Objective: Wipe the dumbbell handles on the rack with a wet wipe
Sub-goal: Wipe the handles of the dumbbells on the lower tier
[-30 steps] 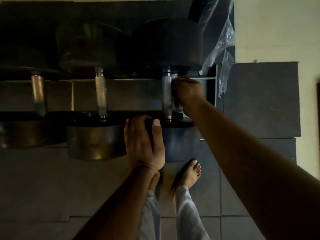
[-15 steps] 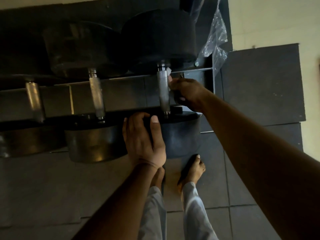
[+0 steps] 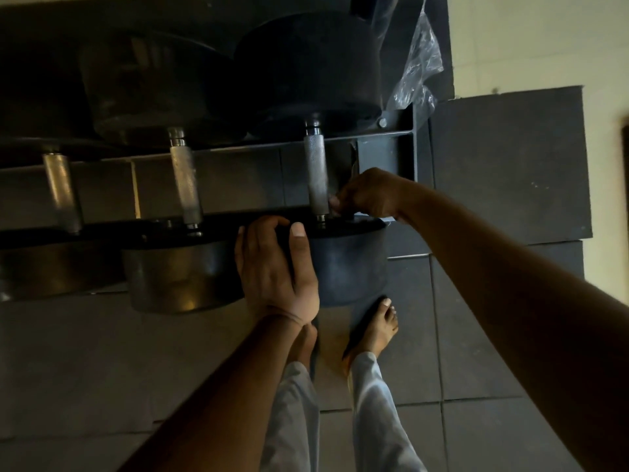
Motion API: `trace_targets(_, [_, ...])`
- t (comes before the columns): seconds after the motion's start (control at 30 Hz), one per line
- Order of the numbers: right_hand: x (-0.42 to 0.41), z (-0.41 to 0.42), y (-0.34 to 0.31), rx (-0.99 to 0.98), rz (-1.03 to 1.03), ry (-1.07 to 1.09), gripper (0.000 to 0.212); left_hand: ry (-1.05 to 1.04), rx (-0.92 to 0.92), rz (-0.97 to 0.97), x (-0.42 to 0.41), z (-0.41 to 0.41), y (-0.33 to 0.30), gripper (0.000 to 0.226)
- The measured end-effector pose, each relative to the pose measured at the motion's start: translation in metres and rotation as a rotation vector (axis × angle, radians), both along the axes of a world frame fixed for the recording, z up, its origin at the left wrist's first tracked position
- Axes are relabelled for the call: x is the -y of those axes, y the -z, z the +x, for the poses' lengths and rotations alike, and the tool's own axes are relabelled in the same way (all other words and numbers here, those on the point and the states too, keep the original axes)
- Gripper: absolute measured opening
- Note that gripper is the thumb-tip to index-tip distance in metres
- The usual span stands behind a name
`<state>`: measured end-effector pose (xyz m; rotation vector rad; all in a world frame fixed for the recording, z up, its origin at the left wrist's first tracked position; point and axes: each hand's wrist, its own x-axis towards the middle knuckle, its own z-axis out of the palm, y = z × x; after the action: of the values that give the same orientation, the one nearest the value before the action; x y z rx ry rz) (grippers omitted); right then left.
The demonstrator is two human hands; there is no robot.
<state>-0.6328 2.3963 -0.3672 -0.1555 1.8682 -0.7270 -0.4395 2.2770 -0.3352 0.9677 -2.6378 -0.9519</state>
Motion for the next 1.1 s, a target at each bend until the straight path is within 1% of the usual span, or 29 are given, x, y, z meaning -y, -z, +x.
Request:
trace_targets(0.03, [-0.001,0.0,-0.003,-0.018,0.009,-0.048,0.006,-0.002,0.007,0.002,0.0,0.0,0.0,0.049])
trace_targets(0.07, [-0.002,0.0,-0.008,-0.052,0.019,-0.095,0.009,-0.003,0.013,0.004,0.0,0.0,0.0,0.05])
trace_targets(0.13, [-0.002,-0.001,-0.022,-0.205,0.014,-0.169,0.022,-0.006,0.011,0.002,0.0,0.0,-0.001,0.049])
trace_targets(0.17, [-0.001,-0.002,-0.03,-0.304,-0.018,-0.134,0.027,-0.007,0.005,0.0,0.0,0.0,-0.001,0.048])
trace_targets(0.2, [0.002,-0.003,-0.04,-0.402,-0.076,-0.042,0.028,-0.005,0.0,-0.002,0.0,-0.001,-0.001,0.047])
trace_targets(0.23, [0.008,-0.004,-0.047,-0.541,-0.136,0.023,0.025,-0.001,-0.003,-0.003,0.0,-0.001,-0.001,0.046])
trace_targets(0.27, [0.015,-0.004,-0.055,-0.694,-0.186,0.027,0.023,0.003,-0.002,-0.002,0.0,0.0,-0.001,0.046])
trace_targets(0.3, [0.022,-0.004,-0.058,-0.843,-0.212,-0.035,0.022,0.005,-0.001,0.0,0.001,0.0,0.0,0.045])
trace_targets(0.37, [0.036,-0.005,-0.054,-1.077,-0.175,-0.268,0.027,-0.001,-0.01,0.002,0.0,0.0,0.0,0.044])
trace_targets(0.43, [0.046,-0.006,-0.048,-1.195,-0.05,-0.508,0.033,-0.01,-0.024,0.006,-0.001,0.0,-0.001,0.044])
trace_targets(0.5, [0.054,-0.007,-0.05,-1.184,0.054,-0.622,0.037,-0.012,-0.035,0.011,0.0,0.0,-0.001,0.044])
trace_targets(0.63, [0.064,-0.007,-0.056,-1.165,0.176,-0.706,0.038,-0.016,-0.023,0.032,0.001,0.001,-0.002,0.044])
trace_targets(0.83, [0.076,-0.006,-0.066,-1.153,0.253,-0.922,0.027,-0.017,0.023,0.119,0.002,0.005,-0.007,0.052])
trace_targets(0.9, [0.079,-0.009,-0.069,-1.088,0.28,-1.038,0.027,0.062,0.034,0.124,0.007,0.013,-0.009,0.058])
trace_targets(0.97, [0.086,-0.01,-0.074,-0.99,0.323,-1.158,0.035,0.156,0.057,0.12,0.017,0.024,-0.01,0.065])
trace_targets(1.0, [0.089,-0.011,-0.077,-0.95,0.34,-1.191,0.035,0.19,0.076,0.129,0.022,0.027,-0.01,0.068])
trace_targets(1.1, [0.095,-0.008,-0.082,-0.9,0.359,-1.229,0.028,0.241,0.105,0.15,0.026,0.031,-0.014,0.071])
